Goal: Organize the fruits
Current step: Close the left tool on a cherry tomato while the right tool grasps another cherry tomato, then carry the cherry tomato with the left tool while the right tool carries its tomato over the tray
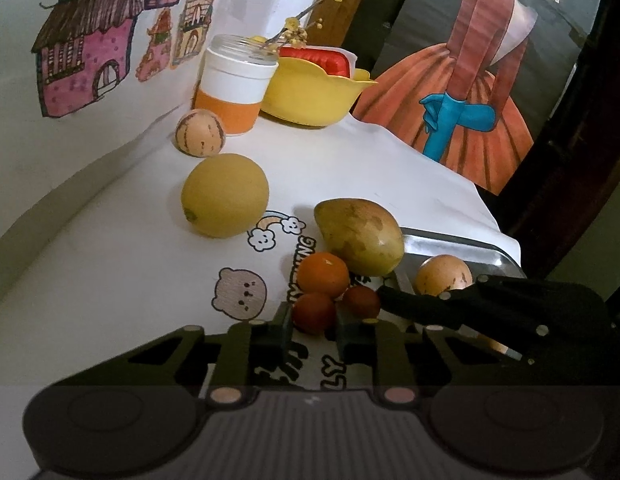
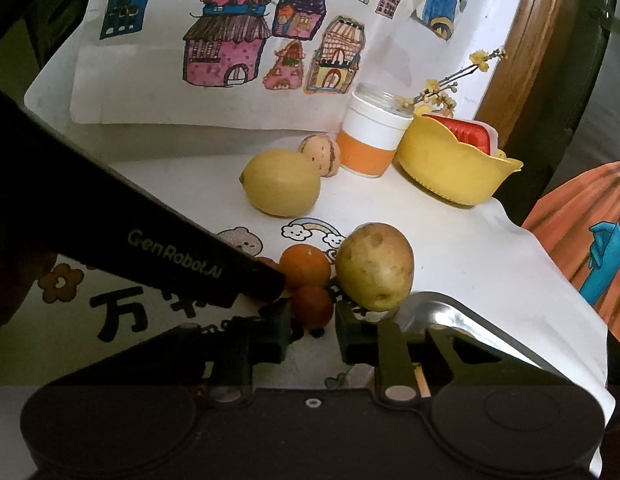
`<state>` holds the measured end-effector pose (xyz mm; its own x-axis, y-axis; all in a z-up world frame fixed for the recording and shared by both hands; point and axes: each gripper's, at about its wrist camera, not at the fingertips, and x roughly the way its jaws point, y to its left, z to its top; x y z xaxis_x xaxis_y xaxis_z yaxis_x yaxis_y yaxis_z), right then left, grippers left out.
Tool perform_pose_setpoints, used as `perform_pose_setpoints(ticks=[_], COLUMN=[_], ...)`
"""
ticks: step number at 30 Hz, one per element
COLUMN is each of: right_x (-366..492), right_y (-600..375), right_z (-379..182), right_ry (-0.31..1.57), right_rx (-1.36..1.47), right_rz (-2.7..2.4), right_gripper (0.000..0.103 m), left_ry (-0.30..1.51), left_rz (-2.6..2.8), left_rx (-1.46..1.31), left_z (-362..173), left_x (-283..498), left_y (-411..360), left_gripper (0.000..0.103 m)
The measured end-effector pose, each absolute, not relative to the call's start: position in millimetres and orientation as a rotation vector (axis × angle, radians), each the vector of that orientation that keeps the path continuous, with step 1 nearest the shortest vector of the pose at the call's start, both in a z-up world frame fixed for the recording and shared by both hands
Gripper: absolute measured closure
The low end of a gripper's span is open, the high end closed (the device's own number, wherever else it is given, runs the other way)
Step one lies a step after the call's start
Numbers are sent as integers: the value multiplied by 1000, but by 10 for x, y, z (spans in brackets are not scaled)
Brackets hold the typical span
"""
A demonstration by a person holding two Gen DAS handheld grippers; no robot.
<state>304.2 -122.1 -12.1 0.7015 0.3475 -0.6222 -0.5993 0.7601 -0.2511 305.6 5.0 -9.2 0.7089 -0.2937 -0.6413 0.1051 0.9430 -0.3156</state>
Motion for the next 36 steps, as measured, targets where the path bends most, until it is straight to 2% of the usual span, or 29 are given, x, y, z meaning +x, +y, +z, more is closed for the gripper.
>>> perform_pose_setpoints(ticks=[23, 36], right_x=[2722, 2587], right_y=[-1418, -1857], right_z=[36, 139], right_ry=[533, 521], right_rx=[-434, -371], right_rz=[506, 400], right_gripper=[81, 80], left_ry=[721, 707], left_rz=[-221, -275], left_rx=[-249, -234], left_z=[32, 126], left_x=[2801, 2771], left_y=[-71, -361], left_gripper=[80, 80])
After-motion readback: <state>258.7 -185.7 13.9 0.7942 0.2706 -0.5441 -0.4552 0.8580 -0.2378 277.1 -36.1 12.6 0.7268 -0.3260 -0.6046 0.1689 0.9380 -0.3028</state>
